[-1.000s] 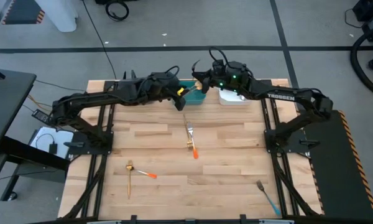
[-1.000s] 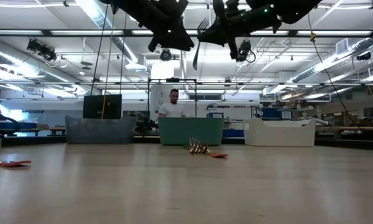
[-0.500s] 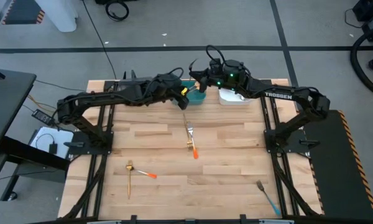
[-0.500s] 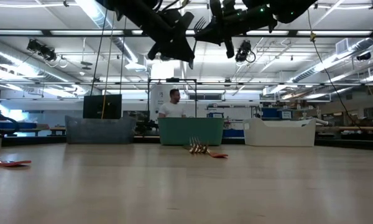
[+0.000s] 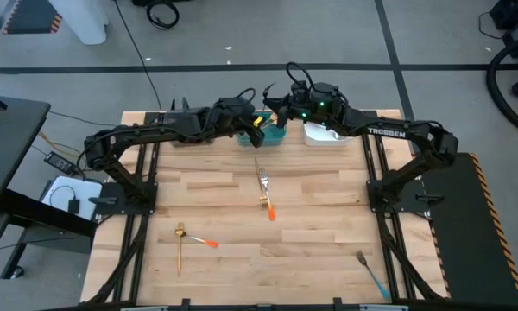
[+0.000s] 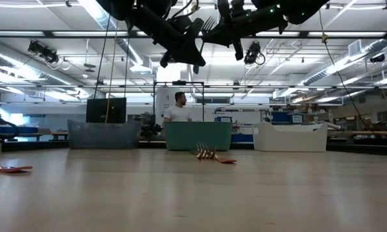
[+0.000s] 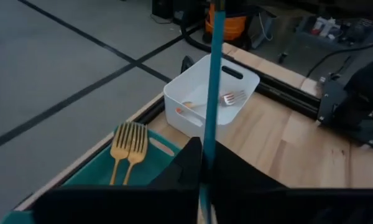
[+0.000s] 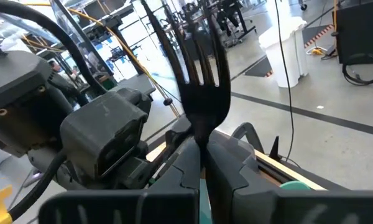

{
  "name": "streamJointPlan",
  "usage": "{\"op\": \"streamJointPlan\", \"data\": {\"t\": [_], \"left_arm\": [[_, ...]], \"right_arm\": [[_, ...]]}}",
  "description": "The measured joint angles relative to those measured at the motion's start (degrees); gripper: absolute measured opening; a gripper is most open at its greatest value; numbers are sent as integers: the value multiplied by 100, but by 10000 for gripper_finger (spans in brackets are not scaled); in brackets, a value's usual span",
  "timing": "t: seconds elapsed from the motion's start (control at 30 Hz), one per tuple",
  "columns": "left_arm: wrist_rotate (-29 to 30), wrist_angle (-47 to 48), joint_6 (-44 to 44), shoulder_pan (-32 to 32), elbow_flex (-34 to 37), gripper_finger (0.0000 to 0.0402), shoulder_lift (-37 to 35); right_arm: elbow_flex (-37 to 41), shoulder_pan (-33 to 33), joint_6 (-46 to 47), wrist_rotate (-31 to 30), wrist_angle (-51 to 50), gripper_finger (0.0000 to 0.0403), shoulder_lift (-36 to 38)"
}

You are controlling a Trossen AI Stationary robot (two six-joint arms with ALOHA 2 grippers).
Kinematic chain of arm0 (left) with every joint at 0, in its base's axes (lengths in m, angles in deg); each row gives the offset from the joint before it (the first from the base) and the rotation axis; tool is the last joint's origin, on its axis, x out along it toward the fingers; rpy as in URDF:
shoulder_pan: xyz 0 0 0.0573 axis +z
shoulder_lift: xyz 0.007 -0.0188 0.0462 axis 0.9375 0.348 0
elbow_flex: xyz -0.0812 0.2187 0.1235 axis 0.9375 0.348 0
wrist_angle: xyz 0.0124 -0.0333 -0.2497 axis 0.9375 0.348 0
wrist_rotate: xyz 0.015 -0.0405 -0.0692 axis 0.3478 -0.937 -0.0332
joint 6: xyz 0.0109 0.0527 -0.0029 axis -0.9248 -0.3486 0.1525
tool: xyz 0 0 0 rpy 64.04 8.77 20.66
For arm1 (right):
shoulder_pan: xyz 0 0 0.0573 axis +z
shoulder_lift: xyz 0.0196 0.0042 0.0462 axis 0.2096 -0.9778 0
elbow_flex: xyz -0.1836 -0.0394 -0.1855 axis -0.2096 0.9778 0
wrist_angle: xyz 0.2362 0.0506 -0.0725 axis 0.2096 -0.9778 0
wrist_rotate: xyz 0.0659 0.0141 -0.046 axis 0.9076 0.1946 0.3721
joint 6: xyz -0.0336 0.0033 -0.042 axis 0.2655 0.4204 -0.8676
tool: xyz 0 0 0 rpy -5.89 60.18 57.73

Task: Sort silverware by color (type)
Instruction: Put the blue fork into the black bin

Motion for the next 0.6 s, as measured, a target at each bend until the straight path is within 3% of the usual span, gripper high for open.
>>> {"op": "streamJointPlan", "data": {"t": [0.27,0.6], "left_arm": [[18,8,-238,12,0,12,0],[213,801,-518,358,-1,10,-325]], "right_arm": [[0,-140,-138,191,10,24,0],[0,-315,-463,479,33,96,7]]}}
